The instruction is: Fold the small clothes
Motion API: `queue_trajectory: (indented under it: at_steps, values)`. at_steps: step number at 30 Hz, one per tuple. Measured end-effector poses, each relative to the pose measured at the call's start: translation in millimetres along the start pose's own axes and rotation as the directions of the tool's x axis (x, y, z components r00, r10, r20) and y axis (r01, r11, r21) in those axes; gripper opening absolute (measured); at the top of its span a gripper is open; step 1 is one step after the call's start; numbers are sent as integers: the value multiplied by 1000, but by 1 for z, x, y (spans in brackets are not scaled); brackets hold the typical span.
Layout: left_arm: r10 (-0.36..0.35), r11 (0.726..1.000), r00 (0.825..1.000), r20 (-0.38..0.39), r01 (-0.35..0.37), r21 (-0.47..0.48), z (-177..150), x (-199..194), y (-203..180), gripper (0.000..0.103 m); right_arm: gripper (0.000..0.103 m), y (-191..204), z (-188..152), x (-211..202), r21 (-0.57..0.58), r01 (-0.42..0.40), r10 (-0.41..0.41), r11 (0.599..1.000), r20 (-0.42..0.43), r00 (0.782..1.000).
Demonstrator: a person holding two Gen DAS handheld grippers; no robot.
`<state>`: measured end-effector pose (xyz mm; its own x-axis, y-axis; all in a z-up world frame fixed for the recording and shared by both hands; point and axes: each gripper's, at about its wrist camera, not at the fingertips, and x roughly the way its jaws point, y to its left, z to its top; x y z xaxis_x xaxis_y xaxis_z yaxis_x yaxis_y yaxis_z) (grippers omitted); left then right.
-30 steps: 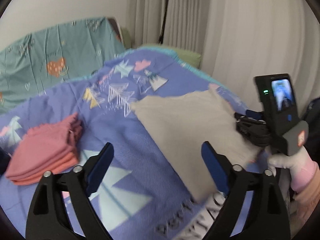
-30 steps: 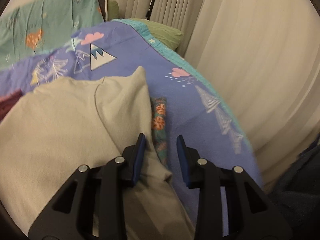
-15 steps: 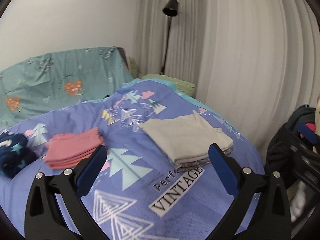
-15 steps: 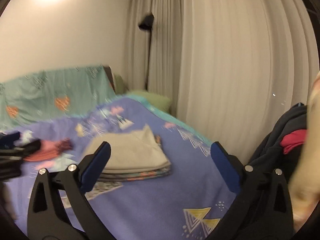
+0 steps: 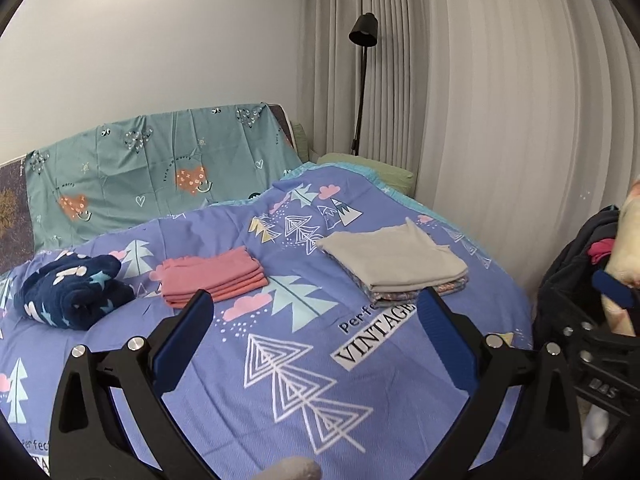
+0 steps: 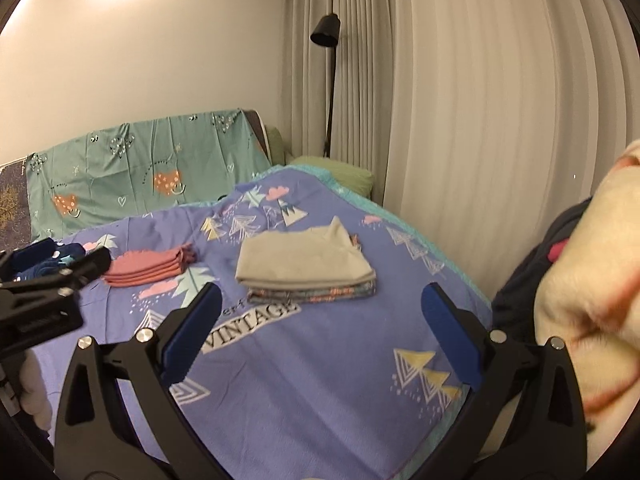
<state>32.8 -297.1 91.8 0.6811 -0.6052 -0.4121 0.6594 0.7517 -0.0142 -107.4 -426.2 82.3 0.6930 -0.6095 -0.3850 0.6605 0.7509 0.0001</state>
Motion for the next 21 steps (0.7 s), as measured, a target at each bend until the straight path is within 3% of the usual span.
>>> queue_trajectory:
  at_steps: [7,12,21]
  values:
    - [-71,997,996,-45,70,-26,-16,-20,17,102,101,8,-11,-14,11,47,-47,999,-29,998]
    - [-174,985,979,-105,172,-20,-33,-32,16,102,101,14,-22,-15,12,58,-57,998,-92,994]
    - [-201,979,974,-101,202,-6,-46,-54,18,102,101,27,-24,-36,-7,78,-78,997,-77,994]
